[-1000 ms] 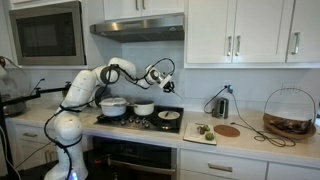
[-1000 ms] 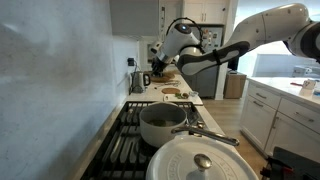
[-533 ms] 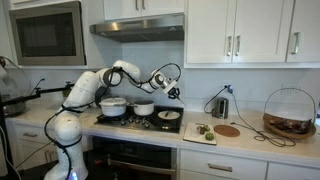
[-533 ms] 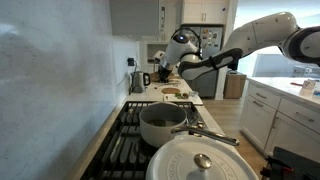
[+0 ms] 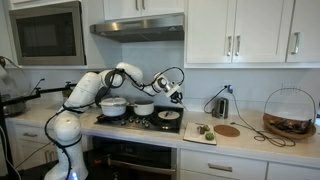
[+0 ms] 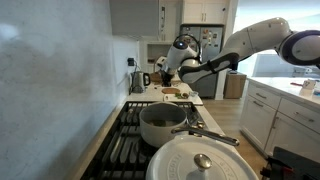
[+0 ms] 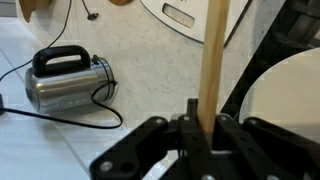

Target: Remove the wooden spatula from the chopping board, place the spatula in the open grey pot on the right side of the stove, stir the contents of the pot with the spatula, remove the spatula from the pot and put it on the chopping board

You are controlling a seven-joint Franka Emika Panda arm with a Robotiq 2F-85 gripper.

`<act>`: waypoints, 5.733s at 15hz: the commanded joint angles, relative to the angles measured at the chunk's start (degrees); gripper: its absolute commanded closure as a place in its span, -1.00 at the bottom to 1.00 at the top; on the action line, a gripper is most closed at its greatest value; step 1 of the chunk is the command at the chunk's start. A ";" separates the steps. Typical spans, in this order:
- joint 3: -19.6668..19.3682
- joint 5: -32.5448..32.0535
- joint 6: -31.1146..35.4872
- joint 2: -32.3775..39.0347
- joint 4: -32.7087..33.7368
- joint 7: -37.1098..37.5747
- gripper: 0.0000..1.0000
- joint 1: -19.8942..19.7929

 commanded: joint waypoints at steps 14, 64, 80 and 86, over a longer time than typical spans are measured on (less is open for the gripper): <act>-1.28 0.02 -3.76 -2.29 -5.64 7.16 0.97 -2.10; -3.23 -9.98 3.93 1.78 -8.71 21.67 0.97 -6.26; -5.07 -12.52 9.66 6.41 -5.77 21.04 0.97 -5.15; -7.65 -17.73 12.16 7.87 -4.28 24.24 0.97 -4.04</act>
